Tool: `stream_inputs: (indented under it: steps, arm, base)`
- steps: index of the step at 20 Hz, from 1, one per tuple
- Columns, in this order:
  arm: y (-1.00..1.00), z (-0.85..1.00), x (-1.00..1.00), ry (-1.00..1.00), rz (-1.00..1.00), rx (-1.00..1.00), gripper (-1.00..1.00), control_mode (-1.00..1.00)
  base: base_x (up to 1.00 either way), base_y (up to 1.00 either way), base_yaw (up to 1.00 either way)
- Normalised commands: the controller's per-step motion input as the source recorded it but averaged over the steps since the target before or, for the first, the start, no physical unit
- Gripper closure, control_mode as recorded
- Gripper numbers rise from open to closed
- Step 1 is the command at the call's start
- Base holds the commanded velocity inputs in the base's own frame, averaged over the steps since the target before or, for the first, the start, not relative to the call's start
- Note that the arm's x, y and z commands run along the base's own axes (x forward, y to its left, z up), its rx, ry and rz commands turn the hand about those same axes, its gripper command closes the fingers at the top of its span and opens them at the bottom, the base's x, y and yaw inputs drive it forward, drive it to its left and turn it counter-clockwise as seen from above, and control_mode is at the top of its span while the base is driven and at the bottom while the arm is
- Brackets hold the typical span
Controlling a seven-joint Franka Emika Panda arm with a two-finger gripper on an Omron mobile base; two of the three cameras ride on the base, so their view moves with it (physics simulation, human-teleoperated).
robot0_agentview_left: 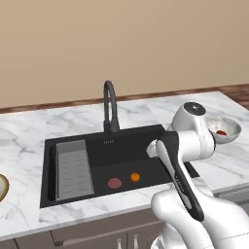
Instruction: Pick the bell peppers from the cabinet and place them in one bowl. Pick the tangerine from the sink and place it in the other bowl.
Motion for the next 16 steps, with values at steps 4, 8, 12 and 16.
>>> stream_inputs:
  steps: [4, 8, 12, 16]
  arm:
    - [0.00, 0.00, 0.00, 0.00, 0.00, 0.00, -1.00, 1.00]
    - [0.00, 0.00, 0.00, 0.00, 0.00, 0.00, -1.00, 1.00]
    - [0.00, 0.00, 0.00, 0.00, 0.00, 0.00, -1.00, -1.00]
    - [0.00, 0.00, 0.11, 0.02, 0.00, 0.00, -1.00, -1.00]
  base:
    - [0.00, 0.00, 0.00]
    - [0.00, 0.00, 0.00]
    - [0.00, 0.00, 0.00]
    - [0.00, 0.00, 0.00]
